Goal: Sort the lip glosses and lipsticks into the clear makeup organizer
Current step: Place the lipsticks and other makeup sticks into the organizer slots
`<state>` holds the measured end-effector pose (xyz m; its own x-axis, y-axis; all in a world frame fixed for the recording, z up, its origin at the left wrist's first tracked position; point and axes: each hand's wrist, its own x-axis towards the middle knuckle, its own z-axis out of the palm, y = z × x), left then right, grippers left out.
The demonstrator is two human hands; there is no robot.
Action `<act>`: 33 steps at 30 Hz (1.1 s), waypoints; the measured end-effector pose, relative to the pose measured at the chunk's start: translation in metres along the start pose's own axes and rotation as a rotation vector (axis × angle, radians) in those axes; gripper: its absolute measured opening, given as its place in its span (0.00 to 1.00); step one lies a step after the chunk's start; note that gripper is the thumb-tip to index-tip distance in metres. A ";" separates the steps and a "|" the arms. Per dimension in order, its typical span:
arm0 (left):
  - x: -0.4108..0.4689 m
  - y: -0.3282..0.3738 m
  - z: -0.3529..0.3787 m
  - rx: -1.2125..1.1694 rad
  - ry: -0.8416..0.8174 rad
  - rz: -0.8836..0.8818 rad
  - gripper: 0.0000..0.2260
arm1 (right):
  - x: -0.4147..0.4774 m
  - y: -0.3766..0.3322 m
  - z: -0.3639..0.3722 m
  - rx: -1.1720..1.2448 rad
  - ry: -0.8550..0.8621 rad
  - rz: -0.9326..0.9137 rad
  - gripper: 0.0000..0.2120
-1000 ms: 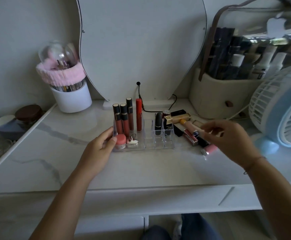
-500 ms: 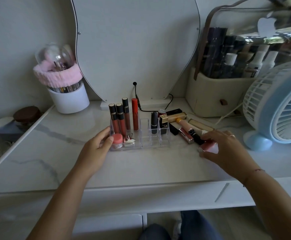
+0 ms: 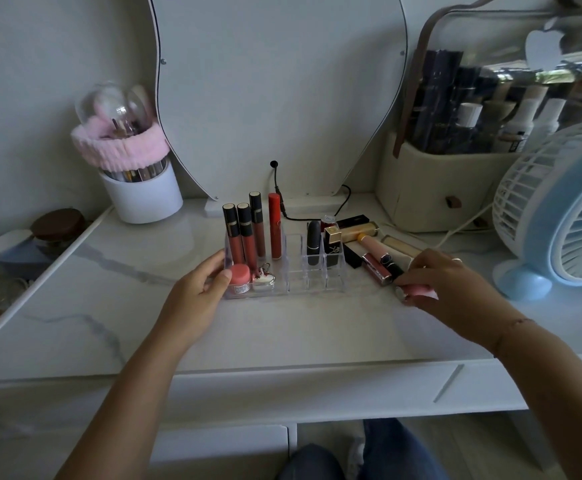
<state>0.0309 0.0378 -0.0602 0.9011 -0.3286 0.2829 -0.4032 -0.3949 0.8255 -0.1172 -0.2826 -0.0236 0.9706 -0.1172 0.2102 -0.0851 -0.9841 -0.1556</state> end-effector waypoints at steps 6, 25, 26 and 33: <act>-0.001 0.001 0.000 -0.013 0.002 -0.001 0.22 | 0.007 -0.009 -0.013 0.137 0.057 -0.024 0.10; -0.002 0.007 -0.003 -0.010 -0.024 0.009 0.21 | 0.106 -0.114 -0.027 0.850 0.129 -0.118 0.06; -0.002 0.008 -0.003 -0.005 -0.022 0.014 0.21 | 0.108 -0.114 -0.024 0.773 0.136 -0.119 0.07; -0.002 0.008 -0.005 0.011 -0.026 0.026 0.23 | 0.112 -0.110 -0.013 0.504 0.172 -0.134 0.11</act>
<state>0.0272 0.0392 -0.0521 0.8860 -0.3607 0.2913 -0.4281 -0.3953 0.8127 -0.0020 -0.1896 0.0298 0.9110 -0.0571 0.4084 0.1962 -0.8110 -0.5512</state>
